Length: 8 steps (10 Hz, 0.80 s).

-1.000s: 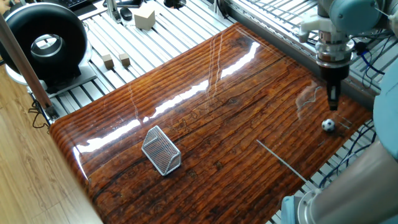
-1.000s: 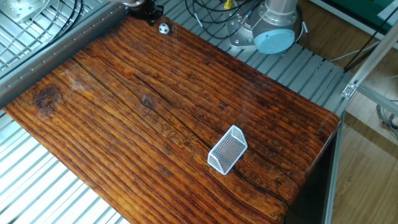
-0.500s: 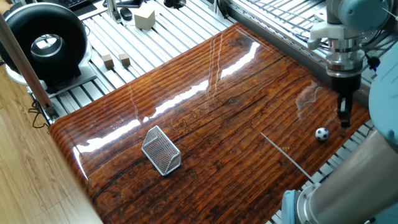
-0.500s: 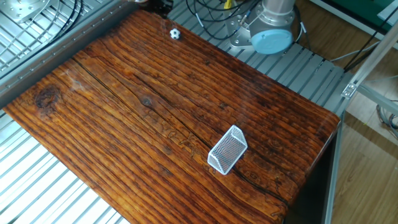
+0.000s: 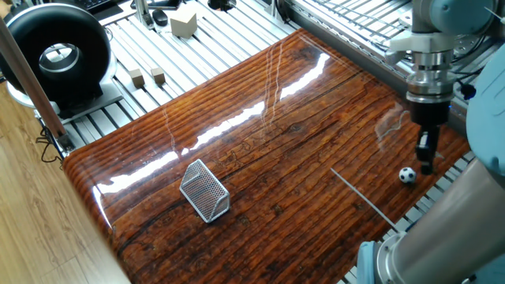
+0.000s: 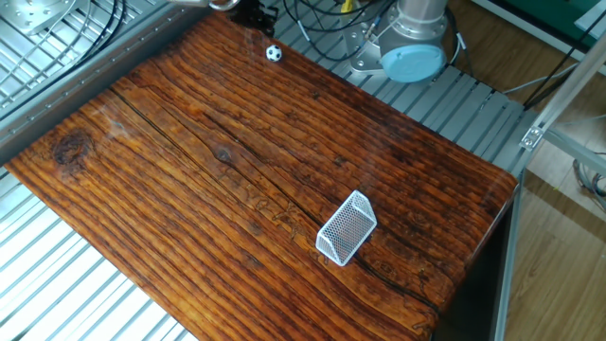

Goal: Push the soccer ball into the goal

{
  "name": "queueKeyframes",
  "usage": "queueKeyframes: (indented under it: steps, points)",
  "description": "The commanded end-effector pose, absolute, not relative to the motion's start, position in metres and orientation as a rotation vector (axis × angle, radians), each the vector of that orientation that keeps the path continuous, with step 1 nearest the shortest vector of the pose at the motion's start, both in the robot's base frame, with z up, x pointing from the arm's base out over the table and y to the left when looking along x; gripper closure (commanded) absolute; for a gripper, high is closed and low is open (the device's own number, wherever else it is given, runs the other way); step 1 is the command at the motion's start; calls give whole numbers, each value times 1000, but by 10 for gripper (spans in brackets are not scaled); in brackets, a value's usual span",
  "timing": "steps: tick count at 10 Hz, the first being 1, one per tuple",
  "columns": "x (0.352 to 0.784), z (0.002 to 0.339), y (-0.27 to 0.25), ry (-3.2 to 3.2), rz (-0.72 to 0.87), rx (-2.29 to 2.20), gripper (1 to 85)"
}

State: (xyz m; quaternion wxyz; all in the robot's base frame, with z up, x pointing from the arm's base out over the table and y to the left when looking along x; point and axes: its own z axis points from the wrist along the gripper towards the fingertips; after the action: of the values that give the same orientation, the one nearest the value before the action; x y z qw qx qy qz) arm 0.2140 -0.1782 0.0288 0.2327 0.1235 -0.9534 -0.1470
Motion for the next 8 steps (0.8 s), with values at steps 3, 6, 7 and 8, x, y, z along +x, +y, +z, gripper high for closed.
queueKeyframes:
  steps: [3, 6, 7, 8]
  points:
    - [243, 22, -134, -2669, -550, 341, 847]
    - [301, 43, -107, -2759, -475, 344, 847]
    - [297, 56, -110, -2724, -426, 340, 847]
    - [294, 61, -139, -2709, -285, 398, 847]
